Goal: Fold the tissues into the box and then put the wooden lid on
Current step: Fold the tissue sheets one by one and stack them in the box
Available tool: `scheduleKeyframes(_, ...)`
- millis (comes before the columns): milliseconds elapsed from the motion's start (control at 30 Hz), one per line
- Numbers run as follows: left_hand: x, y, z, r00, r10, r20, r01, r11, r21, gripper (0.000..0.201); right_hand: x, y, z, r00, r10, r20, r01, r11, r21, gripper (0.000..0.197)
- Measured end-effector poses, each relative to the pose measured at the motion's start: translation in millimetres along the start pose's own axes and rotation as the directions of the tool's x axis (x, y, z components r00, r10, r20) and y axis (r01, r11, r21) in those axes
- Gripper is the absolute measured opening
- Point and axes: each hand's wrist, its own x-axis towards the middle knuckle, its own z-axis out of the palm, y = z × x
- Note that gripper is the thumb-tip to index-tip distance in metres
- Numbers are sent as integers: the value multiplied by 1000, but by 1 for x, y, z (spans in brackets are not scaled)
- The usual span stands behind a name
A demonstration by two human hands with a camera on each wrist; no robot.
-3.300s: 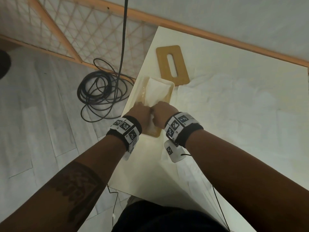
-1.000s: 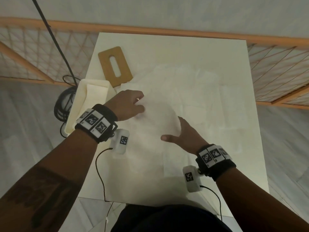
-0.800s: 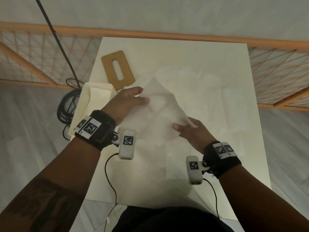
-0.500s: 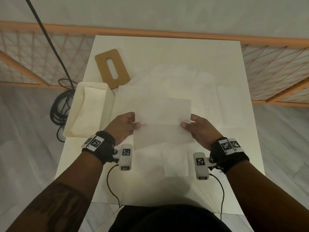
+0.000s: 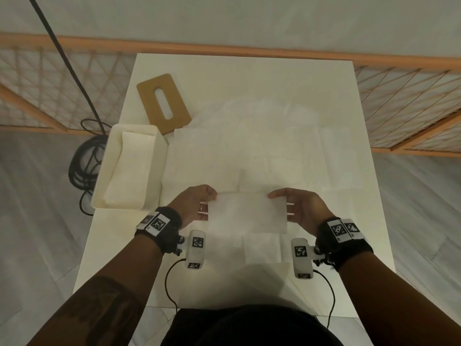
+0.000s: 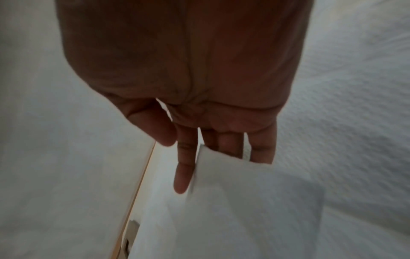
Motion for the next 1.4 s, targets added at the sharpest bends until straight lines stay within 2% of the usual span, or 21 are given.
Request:
scheduleKeyframes(67, 8, -2, 7, 994, 93, -49, -74, 949, 306, 16, 4, 4, -2, 996, -34, -77, 22, 988, -152, 26)
scheduleKeyframes(100, 11, -2, 10, 986, 156, -53, -110, 862, 495, 23, 7, 5, -5, 989, -88, -119, 45, 944, -328, 16)
scheduleKeyframes(133, 13, -1, 15, 978, 203, -48, -127, 762, 636, 29, 10, 6, -7, 979, -151, -138, 62, 862, -503, 7)
scheduleKeyframes(167, 14, 0, 18, 971, 234, -46, -131, 682, 720, 32, 12, 7, -10, 965, -215, -147, 71, 760, -647, 8)
scheduleKeyframes(267, 13, 2, 26, 960, 279, -39, -131, 567, 813, 27, 16, 2, -5, 888, -429, -165, 80, 499, -863, 13)
scheduleKeyframes(333, 13, 0, 28, 963, 267, -31, -126, 550, 825, 26, 21, -3, 2, 848, -530, -30, 170, 324, -931, 29)
scheduleKeyframes(400, 12, -2, 28, 968, 250, -30, -118, 556, 823, 28, 29, -10, 10, 875, -470, 111, 224, 190, -956, 47)
scheduleKeyframes(433, 12, -4, 28, 969, 246, -34, -114, 565, 817, 28, 33, -14, 13, 896, -421, 142, 218, 139, -966, 51)
scheduleKeyframes(500, 12, -6, 29, 967, 249, -49, -110, 585, 804, 30, 39, -20, 13, 917, -365, 163, 196, 56, -979, 44)
scheduleKeyframes(600, 12, -11, 30, 960, 263, -91, -98, 626, 773, 28, 43, -28, 8, 931, -316, 184, 182, -35, -983, 20)
scheduleKeyframes(633, 12, -12, 30, 958, 265, -108, -92, 643, 761, 28, 42, -31, 6, 931, -312, 188, 188, -32, -982, 15)
scheduleKeyframes(700, 12, -14, 29, 954, 267, -135, -82, 666, 741, 27, 36, -39, -2, 909, -369, 195, 223, 36, -974, 12)
scheduleKeyframes(767, 12, -16, 30, 951, 268, -154, -76, 686, 724, 28, 25, -52, -12, 842, -513, 167, 274, 139, -952, 13)
scheduleKeyframes(833, 13, -19, 30, 947, 267, -181, -64, 706, 705, 27, 13, -68, -20, 782, -621, 52, 282, 278, -918, 12)
scheduleKeyframes(933, 14, -21, 34, 939, 256, -229, -22, 709, 704, 27, 3, -88, -27, 799, -581, -154, 203, 501, -841, 7)
scheduleKeyframes(1000, 12, -16, 40, 933, 274, -232, -6, 658, 753, 32, 1, -93, -32, 799, -556, -230, 188, 594, -782, 7)
scheduleKeyframes(1133, 7, 1, 60, 899, 369, -234, 68, 410, 909, 46, -6, -97, -42, 745, -556, -369, 183, 701, -689, 12)
scheduleKeyframes(1200, 7, 10, 71, 859, 470, -204, 10, 382, 924, 45, -9, -98, -46, 730, -556, -398, 207, 735, -646, 15)
scheduleKeyframes(1267, 8, 19, 83, 837, 526, -149, -136, 465, 875, 39, -11, -100, -48, 704, -572, -422, 239, 750, -617, 19)
scheduleKeyframes(1333, 12, 29, 95, 886, 451, -103, -238, 636, 734, 49, -14, -105, -47, 688, -575, -442, 285, 775, -565, 18)
scheduleKeyframes(1400, 15, 41, 108, 949, 312, -44, -243, 813, 530, 74, -19, -111, -42, 727, -537, -427, 374, 833, -409, 17)
